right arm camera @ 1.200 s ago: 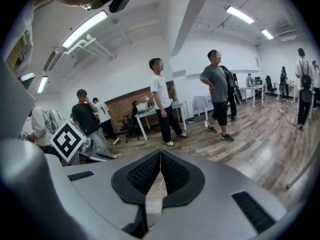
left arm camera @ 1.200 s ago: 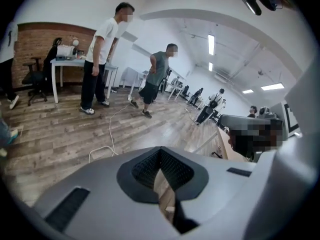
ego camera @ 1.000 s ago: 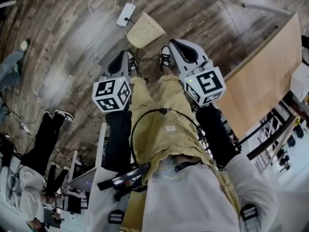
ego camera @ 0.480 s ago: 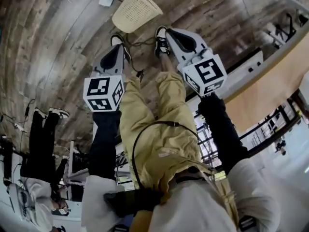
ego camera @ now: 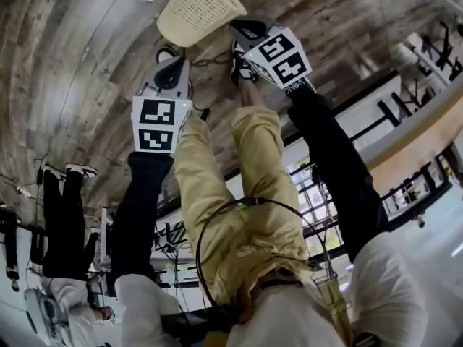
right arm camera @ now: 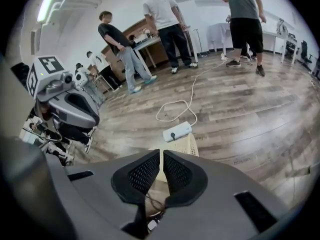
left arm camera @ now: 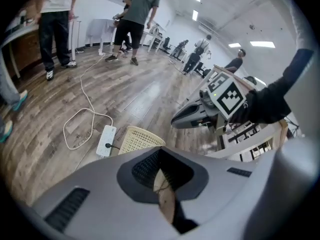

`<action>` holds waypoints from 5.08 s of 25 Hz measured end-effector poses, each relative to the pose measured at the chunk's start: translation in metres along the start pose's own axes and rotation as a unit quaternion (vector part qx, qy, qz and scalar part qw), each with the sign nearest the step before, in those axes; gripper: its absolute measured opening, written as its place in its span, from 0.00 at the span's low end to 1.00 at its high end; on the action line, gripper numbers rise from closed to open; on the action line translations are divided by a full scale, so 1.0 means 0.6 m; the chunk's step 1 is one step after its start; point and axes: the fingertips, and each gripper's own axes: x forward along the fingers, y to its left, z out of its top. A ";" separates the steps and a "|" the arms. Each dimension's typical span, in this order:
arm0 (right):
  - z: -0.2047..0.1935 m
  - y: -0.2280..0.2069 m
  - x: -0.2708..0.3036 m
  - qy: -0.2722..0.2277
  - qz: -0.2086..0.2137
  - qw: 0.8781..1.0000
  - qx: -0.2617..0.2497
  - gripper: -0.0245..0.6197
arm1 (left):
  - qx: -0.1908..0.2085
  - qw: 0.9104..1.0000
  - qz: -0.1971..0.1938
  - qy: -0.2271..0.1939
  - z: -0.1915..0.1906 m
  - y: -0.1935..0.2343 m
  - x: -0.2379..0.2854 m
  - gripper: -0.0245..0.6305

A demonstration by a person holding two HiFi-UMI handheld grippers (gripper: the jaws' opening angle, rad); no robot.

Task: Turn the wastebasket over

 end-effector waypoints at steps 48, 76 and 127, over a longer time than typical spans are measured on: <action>0.086 -0.365 0.103 0.074 -0.238 0.941 -0.230 0.13 | -0.097 0.995 0.017 0.004 0.067 0.147 0.178 0.04; -0.110 -0.139 0.285 0.131 0.049 0.983 -0.119 0.25 | -0.047 0.997 0.006 0.054 -0.002 0.098 0.193 0.04; 0.610 0.440 -1.032 -0.477 -0.158 0.859 -0.092 0.07 | 0.068 0.908 0.046 -0.410 0.554 -0.405 -0.865 0.04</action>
